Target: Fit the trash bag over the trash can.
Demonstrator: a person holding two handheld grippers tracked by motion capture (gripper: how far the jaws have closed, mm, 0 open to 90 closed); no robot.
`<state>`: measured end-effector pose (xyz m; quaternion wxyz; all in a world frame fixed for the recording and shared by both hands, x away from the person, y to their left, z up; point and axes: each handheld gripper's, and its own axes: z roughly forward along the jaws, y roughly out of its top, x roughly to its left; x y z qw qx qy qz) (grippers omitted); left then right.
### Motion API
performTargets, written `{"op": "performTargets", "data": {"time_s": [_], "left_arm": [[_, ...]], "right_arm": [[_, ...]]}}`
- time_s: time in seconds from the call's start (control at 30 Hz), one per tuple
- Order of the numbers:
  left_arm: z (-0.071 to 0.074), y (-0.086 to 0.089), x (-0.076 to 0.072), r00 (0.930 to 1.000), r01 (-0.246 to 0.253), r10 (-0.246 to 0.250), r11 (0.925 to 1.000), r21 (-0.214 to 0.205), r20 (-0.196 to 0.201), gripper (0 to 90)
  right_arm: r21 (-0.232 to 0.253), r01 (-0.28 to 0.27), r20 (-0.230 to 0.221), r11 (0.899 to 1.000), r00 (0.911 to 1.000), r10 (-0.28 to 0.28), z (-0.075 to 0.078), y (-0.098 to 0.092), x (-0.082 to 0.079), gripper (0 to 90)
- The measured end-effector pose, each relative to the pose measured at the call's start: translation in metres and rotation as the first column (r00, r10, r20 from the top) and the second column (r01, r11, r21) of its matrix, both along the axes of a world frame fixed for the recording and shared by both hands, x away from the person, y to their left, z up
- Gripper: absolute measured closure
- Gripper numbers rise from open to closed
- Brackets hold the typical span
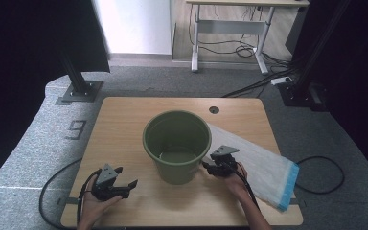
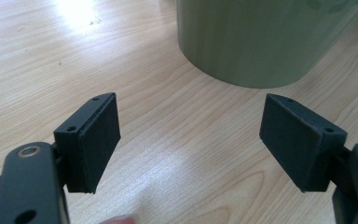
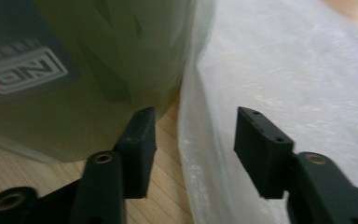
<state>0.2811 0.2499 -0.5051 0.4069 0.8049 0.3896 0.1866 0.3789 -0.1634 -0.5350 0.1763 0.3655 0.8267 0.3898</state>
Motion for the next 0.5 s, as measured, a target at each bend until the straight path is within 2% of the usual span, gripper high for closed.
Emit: {"op": "performTargets", "data": {"time_s": [0.03, 0.1, 0.13, 0.17, 0.23, 0.33, 0.4, 0.43, 0.5], "left_arm": [[0.000, 0.000, 0.000, 1.0000, -0.002, 0.002, 1.0000, 0.002, 0.001, 20.0], [-0.001, 0.001, 0.000, 1.0000, -0.006, 0.006, 1.0000, 0.005, 0.002, 20.5], [-0.001, 0.001, 0.000, 1.0000, -0.006, 0.006, 1.0000, 0.005, 0.002, 20.6], [-0.001, 0.001, 0.000, 1.0000, -0.008, 0.008, 1.0000, 0.004, 0.003, 20.7], [0.000, 0.002, -0.001, 0.9999, -0.010, 0.010, 0.9999, 0.004, 0.005, 20.8], [0.000, 0.003, -0.001, 0.9999, -0.015, 0.015, 0.9999, 0.002, 0.008, 20.8], [0.001, 0.005, -0.002, 0.9997, -0.019, 0.019, 0.9998, -0.001, 0.013, 20.8], [0.002, 0.007, -0.002, 0.9996, -0.023, 0.023, 0.9997, -0.006, 0.016, 20.8], [0.002, 0.008, -0.002, 0.9995, -0.028, 0.028, 0.9996, -0.010, 0.017, 20.9]], "right_arm": [[-0.015, -0.008, -0.010, 1.000, 0.9999, 0.008, -0.004, 0.003, 0.001, 63.6], [-0.037, -0.008, -0.018, 0.999, 0.9998, 0.007, -0.008, 0.003, 0.000, 73.2], [-0.037, -0.008, -0.018, 0.999, 0.9998, 0.007, -0.008, 0.003, 0.000, 73.2], [-0.039, 0.004, -0.020, 0.999, 0.9998, -0.004, -0.008, 0.000, -0.001, 82.8], [-0.030, 0.007, -0.032, 1.000, 0.9995, -0.008, -0.008, -0.004, -0.003, 87.5], [-0.030, 0.011, -0.035, 0.999, 0.9993, -0.012, -0.008, -0.008, -0.009, 88.4], [-0.027, 0.014, -0.050, 1.000, 0.9987, -0.015, -0.011, -0.016, -0.017, 88.6], [-0.017, 0.027, -0.064, 0.999, 0.9976, -0.028, -0.011, -0.024, -0.027, 88.6], [-0.016, 0.034, -0.066, 0.999, 0.9972, -0.035, -0.011, -0.028, -0.030, 88.6]]}}
